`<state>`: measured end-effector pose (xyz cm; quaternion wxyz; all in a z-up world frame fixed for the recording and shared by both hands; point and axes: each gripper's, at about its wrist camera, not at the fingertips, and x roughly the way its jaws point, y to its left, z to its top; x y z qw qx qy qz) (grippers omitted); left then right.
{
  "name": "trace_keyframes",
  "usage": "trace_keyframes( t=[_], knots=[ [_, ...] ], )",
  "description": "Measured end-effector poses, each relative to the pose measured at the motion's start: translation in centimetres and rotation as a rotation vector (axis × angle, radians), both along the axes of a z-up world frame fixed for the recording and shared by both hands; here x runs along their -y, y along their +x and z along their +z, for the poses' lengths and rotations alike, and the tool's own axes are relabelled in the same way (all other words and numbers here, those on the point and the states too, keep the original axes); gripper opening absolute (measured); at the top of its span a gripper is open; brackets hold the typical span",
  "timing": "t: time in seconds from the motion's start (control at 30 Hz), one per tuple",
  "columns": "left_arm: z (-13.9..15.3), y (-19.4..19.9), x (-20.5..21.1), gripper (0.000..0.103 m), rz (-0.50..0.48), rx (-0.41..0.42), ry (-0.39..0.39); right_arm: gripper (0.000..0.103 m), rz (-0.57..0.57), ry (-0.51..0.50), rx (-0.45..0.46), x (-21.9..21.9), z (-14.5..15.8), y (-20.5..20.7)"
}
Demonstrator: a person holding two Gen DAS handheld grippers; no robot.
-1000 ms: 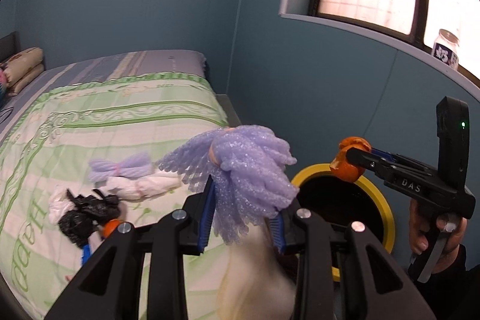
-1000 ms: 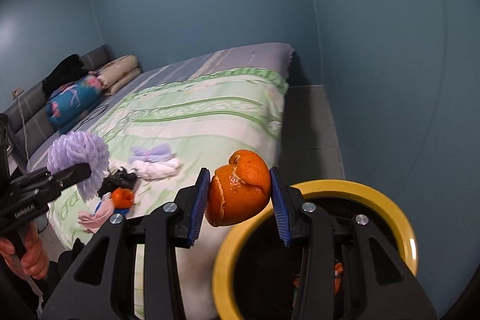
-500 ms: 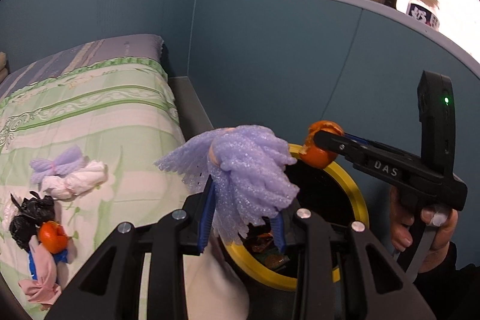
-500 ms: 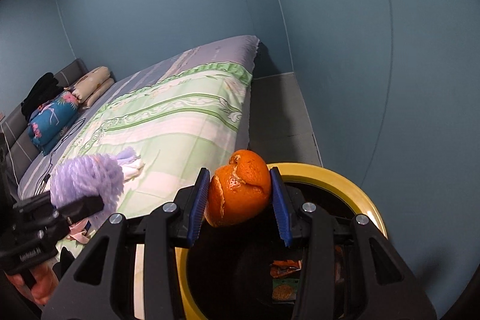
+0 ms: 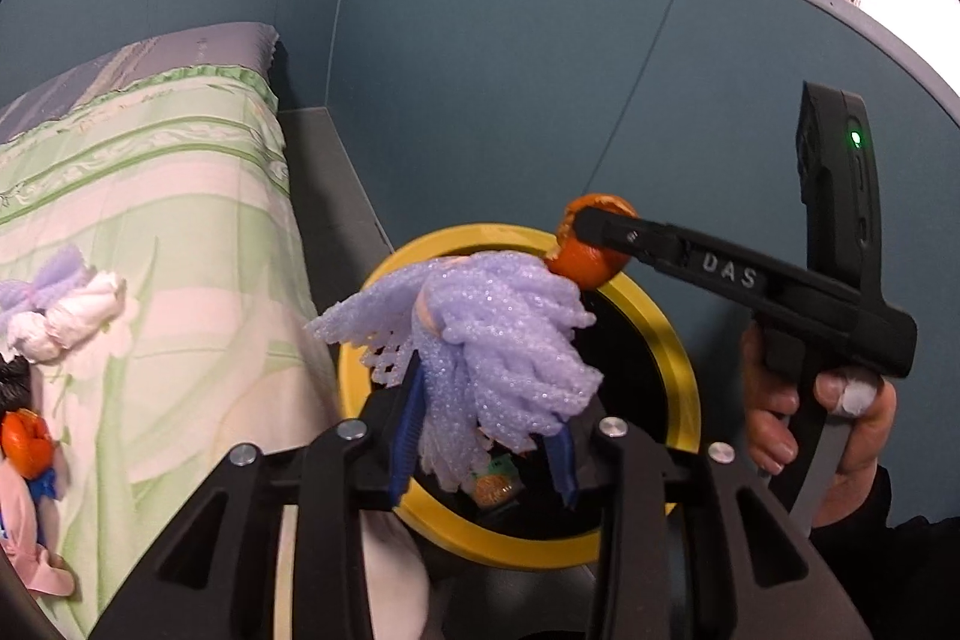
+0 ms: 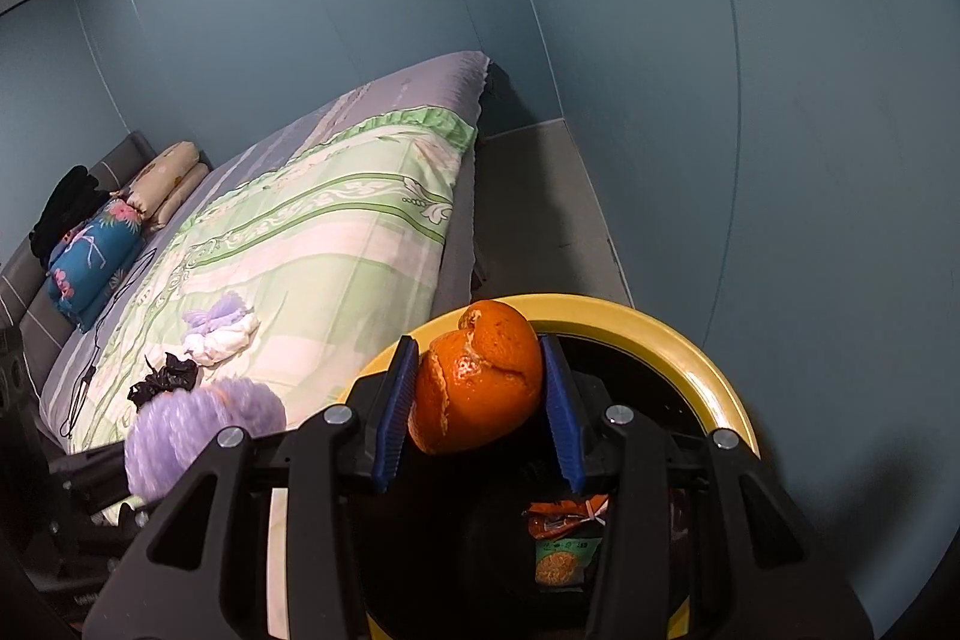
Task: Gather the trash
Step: 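Open the left tool over the bin while the right tool releases the orange peel, then move both tools away from the bin back over the bed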
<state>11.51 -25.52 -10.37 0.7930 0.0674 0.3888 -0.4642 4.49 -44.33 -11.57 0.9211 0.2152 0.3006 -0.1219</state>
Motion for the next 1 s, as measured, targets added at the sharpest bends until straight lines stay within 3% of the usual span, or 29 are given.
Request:
trace_keyframes(
  t=[0.17, 0.6, 0.77, 0.9, 1.0],
  knots=[
    [-0.3, -0.5, 0.1, 0.041, 0.001, 0.014, 0.007, 0.041, -0.013, 0.011, -0.011, 0.0, -0.3, 0.1],
    [0.4, -1.0, -0.6, 0.082, -0.013, 0.017, -0.053, 0.046, -0.072, 0.043, 0.016, 1.5, 0.1, -1.1],
    [1.1, -1.2, -0.9, 0.09, -0.013, 0.035, -0.074, 0.049, -0.085, 0.042, 0.037, 1.8, 0.6, -1.6],
    [1.4, -0.6, -1.5, 0.09, 0.009, 0.027, -0.084, 0.05, -0.078, 0.03, 0.052, 1.6, 1.2, -1.8],
    [1.9, -0.3, -2.7, 0.092, 0.046, 0.045, -0.085, 0.056, -0.07, 0.02, 0.061, 1.3, 1.4, -1.6]
  ],
)
